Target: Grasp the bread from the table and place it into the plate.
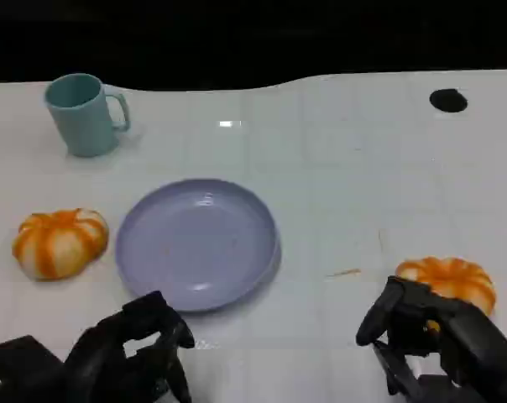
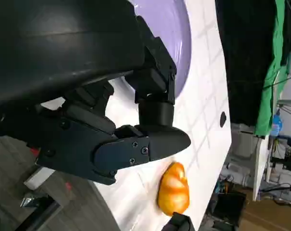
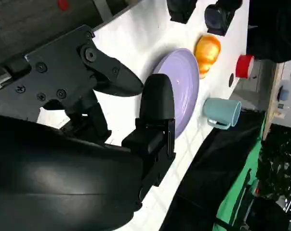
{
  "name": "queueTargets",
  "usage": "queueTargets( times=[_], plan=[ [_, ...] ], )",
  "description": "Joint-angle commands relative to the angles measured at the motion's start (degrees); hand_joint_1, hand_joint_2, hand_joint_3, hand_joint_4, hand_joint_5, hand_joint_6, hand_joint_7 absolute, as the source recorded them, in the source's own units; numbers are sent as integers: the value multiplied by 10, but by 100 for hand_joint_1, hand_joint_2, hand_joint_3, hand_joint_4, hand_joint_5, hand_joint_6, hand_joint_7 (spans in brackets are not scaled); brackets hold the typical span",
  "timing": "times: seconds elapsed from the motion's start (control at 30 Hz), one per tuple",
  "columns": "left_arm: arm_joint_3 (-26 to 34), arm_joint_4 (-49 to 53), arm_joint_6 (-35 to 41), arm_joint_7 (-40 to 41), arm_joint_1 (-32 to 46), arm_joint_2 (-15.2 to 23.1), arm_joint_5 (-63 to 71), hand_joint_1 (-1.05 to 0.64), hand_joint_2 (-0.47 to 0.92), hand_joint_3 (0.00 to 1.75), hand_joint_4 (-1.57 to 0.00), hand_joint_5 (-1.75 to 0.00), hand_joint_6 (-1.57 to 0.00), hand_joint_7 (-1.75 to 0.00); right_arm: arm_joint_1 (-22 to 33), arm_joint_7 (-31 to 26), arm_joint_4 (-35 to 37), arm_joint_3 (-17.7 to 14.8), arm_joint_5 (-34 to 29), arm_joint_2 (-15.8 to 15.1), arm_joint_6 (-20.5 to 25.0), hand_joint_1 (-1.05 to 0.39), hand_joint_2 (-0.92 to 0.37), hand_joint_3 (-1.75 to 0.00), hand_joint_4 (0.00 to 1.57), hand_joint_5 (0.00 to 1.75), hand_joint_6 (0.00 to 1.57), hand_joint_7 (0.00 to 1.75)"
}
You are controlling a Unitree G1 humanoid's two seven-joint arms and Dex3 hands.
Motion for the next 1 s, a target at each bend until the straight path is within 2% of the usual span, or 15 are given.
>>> queueTargets(
  times=[0.03, 1.0],
  plan=[
    [4, -1, -2, -2, 1, 6, -1, -70, 92, 62, -82, -175, -62, -162, 2, -3, -5, -3, 1, -6, 0, -13, -63, -107, 73, 175, 54, 151],
    [4, -7, 3, 1, 3, 6, 0, -70, 92, 62, -82, -175, -62, -163, 2, -2, -4, -5, 6, -5, -2, -13, -64, -106, 73, 175, 53, 151]
  ],
)
